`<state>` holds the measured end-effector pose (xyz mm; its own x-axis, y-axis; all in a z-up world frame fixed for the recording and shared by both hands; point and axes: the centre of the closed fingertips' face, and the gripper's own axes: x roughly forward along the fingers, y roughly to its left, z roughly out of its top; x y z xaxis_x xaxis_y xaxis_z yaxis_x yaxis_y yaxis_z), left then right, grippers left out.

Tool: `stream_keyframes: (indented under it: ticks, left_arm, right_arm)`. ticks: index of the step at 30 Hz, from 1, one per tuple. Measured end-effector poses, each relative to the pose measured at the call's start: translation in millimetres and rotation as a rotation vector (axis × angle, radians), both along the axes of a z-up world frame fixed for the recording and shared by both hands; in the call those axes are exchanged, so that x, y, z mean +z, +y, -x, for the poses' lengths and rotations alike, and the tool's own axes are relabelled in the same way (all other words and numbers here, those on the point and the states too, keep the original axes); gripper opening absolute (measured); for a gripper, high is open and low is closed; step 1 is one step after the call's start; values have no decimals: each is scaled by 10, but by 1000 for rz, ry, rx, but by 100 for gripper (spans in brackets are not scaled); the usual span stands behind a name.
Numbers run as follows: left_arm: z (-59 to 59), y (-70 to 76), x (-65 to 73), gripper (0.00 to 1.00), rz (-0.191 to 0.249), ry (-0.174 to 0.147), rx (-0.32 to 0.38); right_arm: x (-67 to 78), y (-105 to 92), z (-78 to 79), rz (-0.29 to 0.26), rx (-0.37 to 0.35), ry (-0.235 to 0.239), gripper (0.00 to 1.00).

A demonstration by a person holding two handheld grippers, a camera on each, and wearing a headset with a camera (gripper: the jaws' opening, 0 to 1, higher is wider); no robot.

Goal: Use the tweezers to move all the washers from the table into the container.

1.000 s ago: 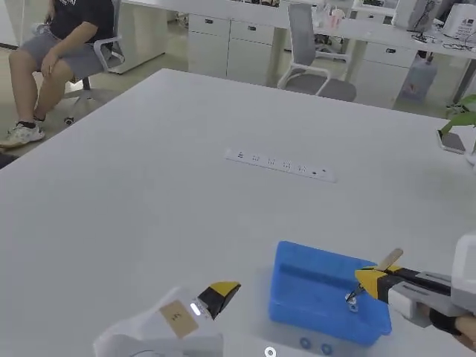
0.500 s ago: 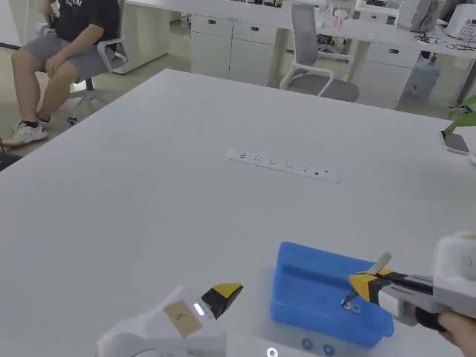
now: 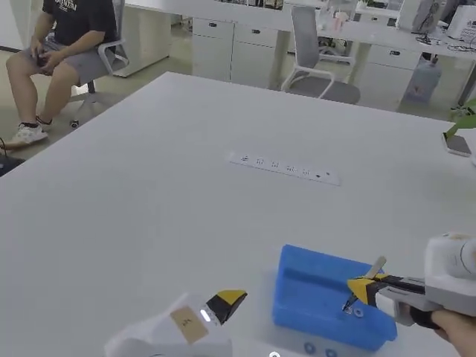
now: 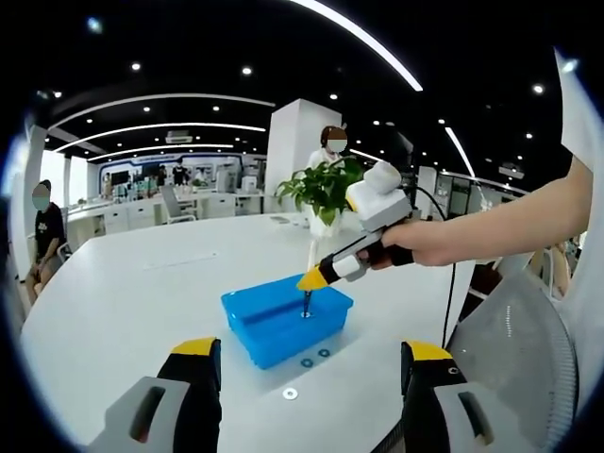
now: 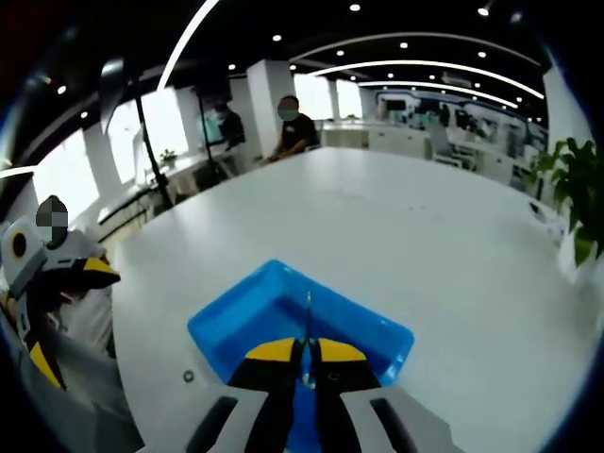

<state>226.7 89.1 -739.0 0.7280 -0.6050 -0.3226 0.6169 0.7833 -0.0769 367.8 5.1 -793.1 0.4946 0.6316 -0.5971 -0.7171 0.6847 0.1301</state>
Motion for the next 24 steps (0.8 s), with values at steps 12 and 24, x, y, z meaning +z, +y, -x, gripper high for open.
stream_keyframes:
  ticks: [12,24]
  left_arm:
    - [-6,21,-41,79,-9,10,8]
    - [3,20,-46,79,-13,15,8]
  right_arm:
    - [-109,20,-34,17,6,14,3]
    - [-135,42,1,25,15,8,4]
